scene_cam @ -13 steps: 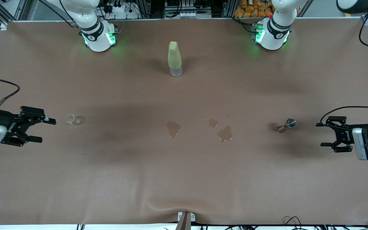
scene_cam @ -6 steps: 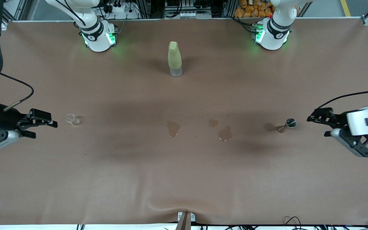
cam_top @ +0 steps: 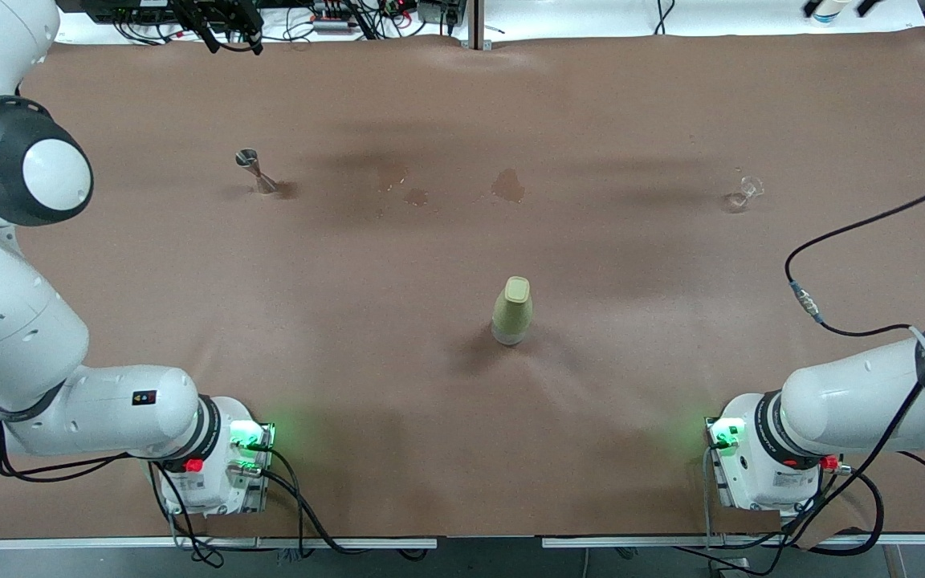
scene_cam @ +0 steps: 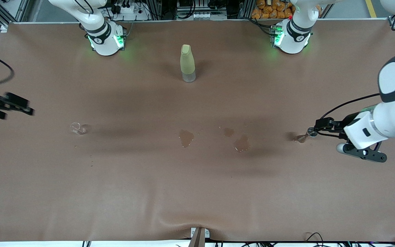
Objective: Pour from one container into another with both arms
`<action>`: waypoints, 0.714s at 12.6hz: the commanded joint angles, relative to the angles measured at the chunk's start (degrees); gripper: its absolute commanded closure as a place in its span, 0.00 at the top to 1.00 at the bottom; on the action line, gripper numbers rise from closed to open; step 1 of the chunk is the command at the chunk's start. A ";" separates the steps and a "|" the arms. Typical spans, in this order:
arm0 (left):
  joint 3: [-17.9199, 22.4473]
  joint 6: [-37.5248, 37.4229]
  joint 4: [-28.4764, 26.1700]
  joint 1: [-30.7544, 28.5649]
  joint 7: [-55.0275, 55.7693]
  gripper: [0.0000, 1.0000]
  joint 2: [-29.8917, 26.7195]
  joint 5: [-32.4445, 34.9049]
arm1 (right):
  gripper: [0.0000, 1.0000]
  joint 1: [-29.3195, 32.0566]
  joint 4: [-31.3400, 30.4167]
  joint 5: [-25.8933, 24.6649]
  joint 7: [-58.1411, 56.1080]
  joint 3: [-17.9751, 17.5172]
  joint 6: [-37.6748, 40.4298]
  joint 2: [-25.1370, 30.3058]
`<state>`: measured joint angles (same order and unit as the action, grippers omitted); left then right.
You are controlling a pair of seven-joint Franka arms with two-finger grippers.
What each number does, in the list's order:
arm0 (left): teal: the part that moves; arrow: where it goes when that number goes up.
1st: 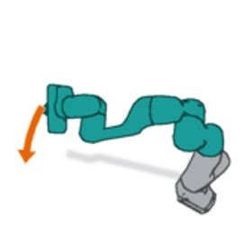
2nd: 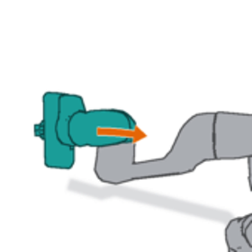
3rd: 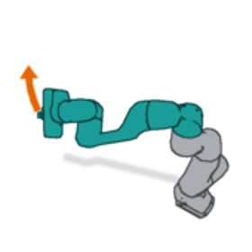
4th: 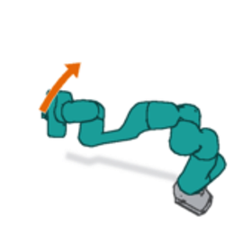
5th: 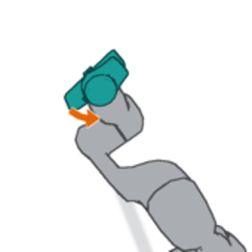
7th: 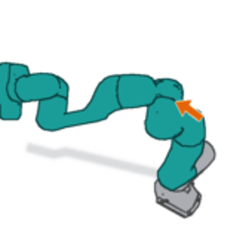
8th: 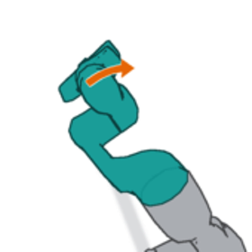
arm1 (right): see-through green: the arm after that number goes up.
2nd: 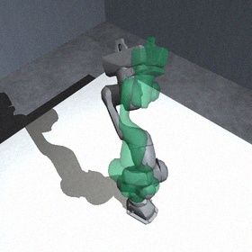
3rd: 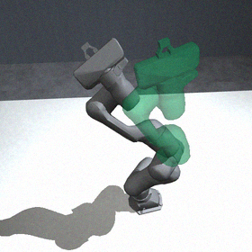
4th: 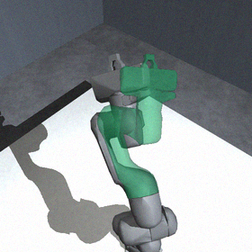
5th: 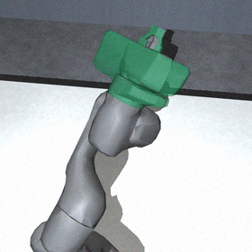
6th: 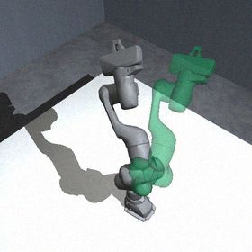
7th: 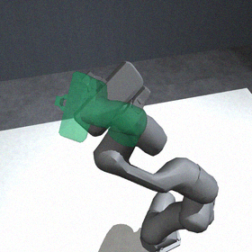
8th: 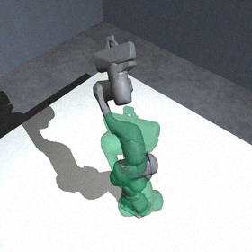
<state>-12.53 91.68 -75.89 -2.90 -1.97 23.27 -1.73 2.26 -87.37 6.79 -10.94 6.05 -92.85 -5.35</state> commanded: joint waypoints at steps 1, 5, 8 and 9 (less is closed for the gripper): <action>0.57 0.78 -1.62 1.75 9.67 1.00 -2.61 1.99 | 1.00 0.29 -7.97 -0.72 1.27 0.11 0.04 8.40; 0.75 -2.10 -2.50 0.79 10.68 1.00 -6.03 1.46 | 1.00 0.02 -8.95 -1.25 1.27 0.11 3.29 11.41; 0.75 -2.73 -3.21 0.79 11.20 1.00 -8.59 1.46 | 1.00 -0.15 -6.94 -6.41 1.36 -0.33 5.58 11.42; 0.75 -1.95 -3.21 0.79 11.38 1.00 -8.85 1.64 | 1.00 -0.15 -6.50 -8.00 1.36 -0.33 5.32 11.24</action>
<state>-11.78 88.98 -76.69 -2.09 8.06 16.99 -1.03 2.53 -94.22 2.45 -10.74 6.09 -87.96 5.10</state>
